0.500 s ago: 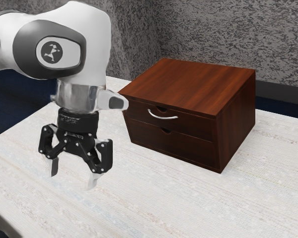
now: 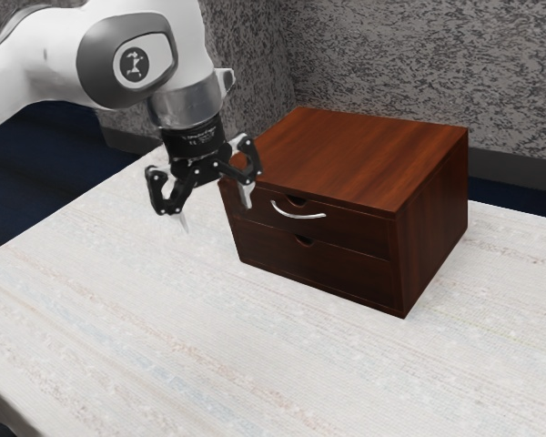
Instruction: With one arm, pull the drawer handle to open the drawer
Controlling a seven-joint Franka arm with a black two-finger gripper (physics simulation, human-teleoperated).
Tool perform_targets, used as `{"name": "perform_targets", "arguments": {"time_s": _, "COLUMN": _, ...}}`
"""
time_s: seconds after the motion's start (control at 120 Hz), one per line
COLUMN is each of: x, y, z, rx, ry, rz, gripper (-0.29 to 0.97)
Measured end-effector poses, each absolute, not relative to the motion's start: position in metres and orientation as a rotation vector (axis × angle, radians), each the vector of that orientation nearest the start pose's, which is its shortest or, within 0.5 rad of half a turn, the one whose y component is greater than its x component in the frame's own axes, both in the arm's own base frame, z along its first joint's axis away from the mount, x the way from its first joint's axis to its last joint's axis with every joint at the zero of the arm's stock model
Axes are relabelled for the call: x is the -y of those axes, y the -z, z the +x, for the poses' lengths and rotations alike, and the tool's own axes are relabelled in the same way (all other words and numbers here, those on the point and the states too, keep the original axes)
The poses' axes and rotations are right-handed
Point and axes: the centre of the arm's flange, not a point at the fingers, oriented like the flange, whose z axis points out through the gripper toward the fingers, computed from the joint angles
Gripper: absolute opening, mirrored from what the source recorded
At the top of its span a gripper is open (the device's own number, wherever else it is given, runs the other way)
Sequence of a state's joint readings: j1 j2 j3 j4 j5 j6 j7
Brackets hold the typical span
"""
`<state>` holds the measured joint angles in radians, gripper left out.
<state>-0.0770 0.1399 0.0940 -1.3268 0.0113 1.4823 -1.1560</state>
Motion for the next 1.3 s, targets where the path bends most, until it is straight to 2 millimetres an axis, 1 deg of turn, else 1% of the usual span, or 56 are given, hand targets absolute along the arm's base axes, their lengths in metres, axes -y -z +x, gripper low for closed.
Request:
{"name": "perform_targets", "arguments": {"time_s": 0.05, "x": 0.000, "y": -0.649, "z": 0.598, "rx": 1.781, "ry": 0.077, "rz": -2.587, "gripper": 0.68}}
{"name": "perform_targets", "arguments": {"time_s": 0.092, "x": 0.000, "y": -0.644, "z": 0.606, "rx": 1.828, "ry": 0.099, "rz": -2.562, "gripper": 0.68}}
{"name": "perform_targets", "arguments": {"time_s": 0.217, "x": -0.020, "y": -0.621, "z": 0.629, "rx": 1.976, "ry": 0.130, "rz": -2.461, "gripper": 0.68}}
{"name": "perform_targets", "arguments": {"time_s": 0.267, "x": -0.024, "y": -0.615, "z": 0.637, "rx": 2.020, "ry": 0.147, "rz": -2.433, "gripper": 0.68}}
{"name": "perform_targets", "arguments": {"time_s": 0.35, "x": -0.022, "y": -0.608, "z": 0.654, "rx": 2.073, "ry": 0.182, "rz": -2.406, "gripper": 0.68}}
{"name": "perform_targets", "arguments": {"time_s": 0.417, "x": -0.019, "y": -0.604, "z": 0.659, "rx": 2.107, "ry": 0.198, "rz": -2.390, "gripper": 0.68}}
{"name": "perform_targets", "arguments": {"time_s": 0.508, "x": -0.017, "y": -0.597, "z": 0.661, "rx": 2.149, "ry": 0.207, "rz": -2.363, "gripper": 0.68}}
{"name": "perform_targets", "arguments": {"time_s": 0.65, "x": -0.012, "y": -0.600, "z": 0.661, "rx": 2.204, "ry": 0.239, "rz": -2.338, "gripper": 0.68}}
{"name": "perform_targets", "arguments": {"time_s": 0.717, "x": -0.009, "y": -0.602, "z": 0.657, "rx": 2.223, "ry": 0.244, "rz": -2.328, "gripper": 0.68}}
{"name": "perform_targets", "arguments": {"time_s": 0.833, "x": -0.004, "y": -0.595, "z": 0.648, "rx": 2.246, "ry": 0.233, "rz": -2.310, "gripper": 0.68}}
{"name": "perform_targets", "arguments": {"time_s": 0.975, "x": -0.002, "y": -0.598, "z": 0.641, "rx": 2.283, "ry": 0.249, "rz": -2.294, "gripper": 0.68}}
{"name": "perform_targets", "arguments": {"time_s": 1.15, "x": -0.002, "y": -0.590, "z": 0.639, "rx": 2.313, "ry": 0.247, "rz": -2.269, "gripper": 0.68}}
{"name": "perform_targets", "arguments": {"time_s": 1.3, "x": -0.002, "y": -0.582, "z": 0.639, "rx": 2.332, "ry": 0.249, "rz": -2.255, "gripper": 0.62}}
